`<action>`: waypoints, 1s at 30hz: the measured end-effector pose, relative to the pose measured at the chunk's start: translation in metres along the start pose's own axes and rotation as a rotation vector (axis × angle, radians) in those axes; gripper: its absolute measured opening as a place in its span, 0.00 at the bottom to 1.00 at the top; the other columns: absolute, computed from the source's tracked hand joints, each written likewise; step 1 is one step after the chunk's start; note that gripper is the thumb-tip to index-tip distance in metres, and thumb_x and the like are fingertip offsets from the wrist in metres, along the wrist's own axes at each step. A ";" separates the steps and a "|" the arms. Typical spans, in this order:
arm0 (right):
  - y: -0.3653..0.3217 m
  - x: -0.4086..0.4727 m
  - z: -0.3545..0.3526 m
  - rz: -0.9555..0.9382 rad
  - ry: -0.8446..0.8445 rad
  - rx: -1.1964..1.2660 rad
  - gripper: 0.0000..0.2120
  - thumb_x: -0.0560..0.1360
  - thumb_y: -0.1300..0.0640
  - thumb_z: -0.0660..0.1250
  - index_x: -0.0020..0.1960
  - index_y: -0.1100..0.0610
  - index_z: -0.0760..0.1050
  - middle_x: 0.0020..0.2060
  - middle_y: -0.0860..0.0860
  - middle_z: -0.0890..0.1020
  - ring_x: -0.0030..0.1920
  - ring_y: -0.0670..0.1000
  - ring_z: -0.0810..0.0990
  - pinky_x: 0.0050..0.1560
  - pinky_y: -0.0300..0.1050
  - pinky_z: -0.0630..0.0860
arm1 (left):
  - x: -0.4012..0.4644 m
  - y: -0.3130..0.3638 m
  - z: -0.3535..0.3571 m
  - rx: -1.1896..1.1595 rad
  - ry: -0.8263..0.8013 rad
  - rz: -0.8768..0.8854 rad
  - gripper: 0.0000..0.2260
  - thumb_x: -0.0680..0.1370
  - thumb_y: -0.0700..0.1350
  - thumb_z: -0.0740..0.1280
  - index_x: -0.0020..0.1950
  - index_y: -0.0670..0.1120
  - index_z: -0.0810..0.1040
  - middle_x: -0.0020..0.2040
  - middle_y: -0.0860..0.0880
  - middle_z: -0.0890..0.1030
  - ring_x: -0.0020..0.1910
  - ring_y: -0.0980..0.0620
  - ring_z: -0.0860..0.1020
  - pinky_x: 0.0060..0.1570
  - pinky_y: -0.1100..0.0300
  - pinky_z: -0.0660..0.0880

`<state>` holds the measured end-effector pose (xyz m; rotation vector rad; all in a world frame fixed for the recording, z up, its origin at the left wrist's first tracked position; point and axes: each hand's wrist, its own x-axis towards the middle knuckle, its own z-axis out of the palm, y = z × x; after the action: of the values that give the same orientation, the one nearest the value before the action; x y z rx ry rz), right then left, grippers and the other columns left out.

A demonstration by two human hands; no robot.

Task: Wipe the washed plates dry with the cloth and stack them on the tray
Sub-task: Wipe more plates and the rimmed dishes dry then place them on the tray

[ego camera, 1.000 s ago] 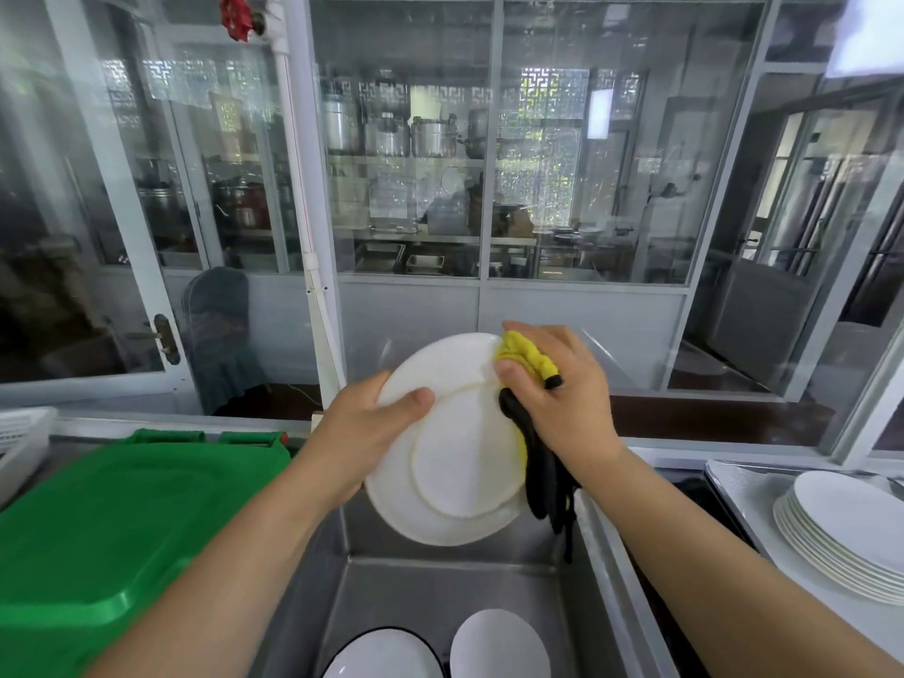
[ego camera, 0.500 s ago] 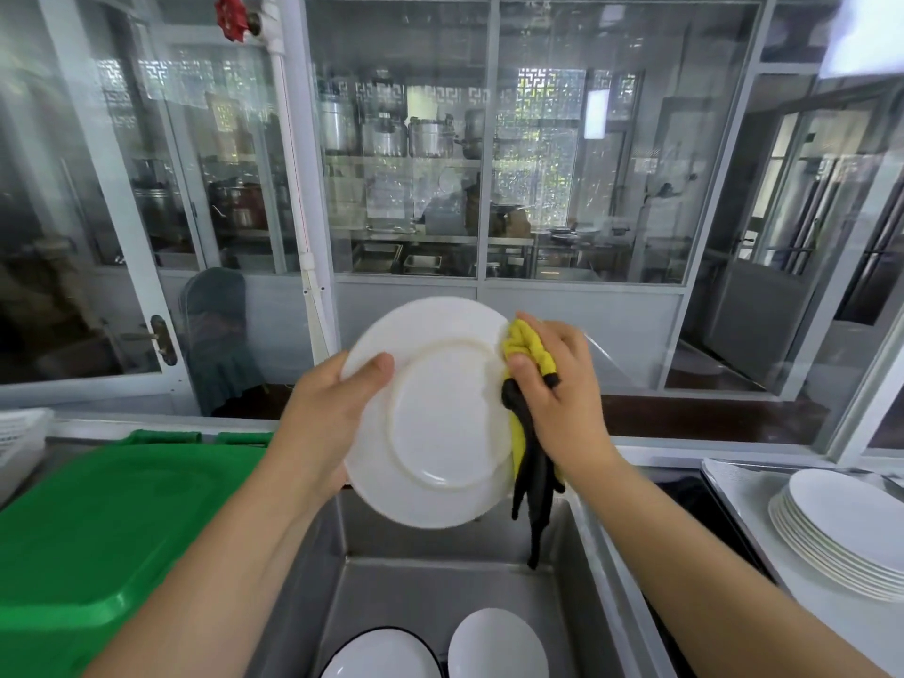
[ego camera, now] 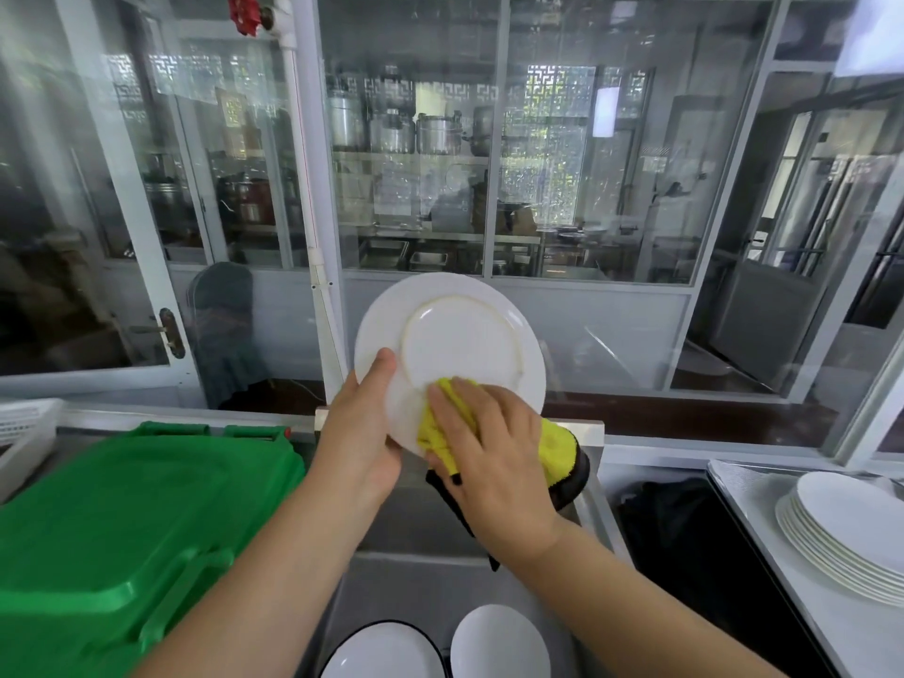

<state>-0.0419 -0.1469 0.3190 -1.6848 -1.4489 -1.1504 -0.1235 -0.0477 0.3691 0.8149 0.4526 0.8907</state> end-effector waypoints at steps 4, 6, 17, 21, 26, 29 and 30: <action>-0.003 0.007 0.005 -0.119 -0.011 0.035 0.25 0.73 0.56 0.69 0.67 0.59 0.67 0.61 0.56 0.78 0.59 0.57 0.73 0.55 0.52 0.71 | -0.003 0.000 -0.002 -0.014 -0.082 -0.105 0.17 0.79 0.53 0.63 0.62 0.43 0.76 0.52 0.40 0.84 0.46 0.44 0.84 0.35 0.54 0.81; -0.002 0.007 0.006 -0.205 -0.032 0.069 0.23 0.72 0.61 0.68 0.66 0.58 0.67 0.63 0.55 0.76 0.61 0.58 0.73 0.55 0.52 0.71 | -0.004 0.001 -0.004 -0.002 -0.097 -0.150 0.18 0.79 0.54 0.63 0.62 0.43 0.76 0.53 0.40 0.83 0.49 0.43 0.83 0.38 0.53 0.81; 0.034 -0.017 -0.003 -0.187 -0.045 0.233 0.18 0.69 0.67 0.74 0.58 0.59 0.79 0.63 0.50 0.74 0.58 0.55 0.71 0.58 0.51 0.73 | 0.007 0.022 -0.025 0.036 0.026 0.100 0.08 0.80 0.51 0.63 0.55 0.49 0.77 0.43 0.54 0.86 0.40 0.57 0.84 0.36 0.60 0.79; 0.048 -0.002 -0.012 0.089 -0.070 0.258 0.20 0.67 0.71 0.73 0.58 0.63 0.79 0.61 0.51 0.76 0.56 0.54 0.70 0.62 0.43 0.66 | 0.000 0.030 -0.039 0.099 0.005 0.175 0.05 0.79 0.50 0.65 0.50 0.51 0.80 0.42 0.53 0.86 0.38 0.55 0.84 0.29 0.62 0.78; 0.038 0.041 -0.013 0.109 -0.072 0.197 0.17 0.69 0.68 0.74 0.57 0.63 0.80 0.58 0.57 0.79 0.56 0.57 0.71 0.62 0.42 0.66 | -0.007 0.029 -0.047 0.201 -0.036 0.196 0.05 0.78 0.48 0.66 0.48 0.50 0.81 0.41 0.53 0.86 0.37 0.56 0.83 0.30 0.64 0.77; 0.009 0.055 -0.005 0.032 -0.038 0.189 0.14 0.69 0.66 0.74 0.55 0.65 0.81 0.58 0.59 0.79 0.54 0.63 0.74 0.59 0.53 0.71 | -0.007 0.028 -0.051 0.211 -0.073 0.170 0.05 0.78 0.47 0.66 0.48 0.49 0.81 0.42 0.51 0.86 0.38 0.54 0.84 0.31 0.62 0.78; -0.002 0.057 -0.001 0.002 -0.028 0.202 0.14 0.70 0.65 0.74 0.55 0.65 0.81 0.58 0.59 0.79 0.55 0.62 0.73 0.58 0.55 0.72 | -0.006 0.028 -0.053 0.209 -0.079 0.160 0.05 0.78 0.47 0.66 0.48 0.49 0.81 0.41 0.50 0.86 0.38 0.52 0.84 0.31 0.61 0.78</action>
<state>-0.0435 -0.1232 0.3711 -1.5671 -1.5257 -0.9489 -0.1759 -0.0198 0.3586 1.0859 0.4199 0.9654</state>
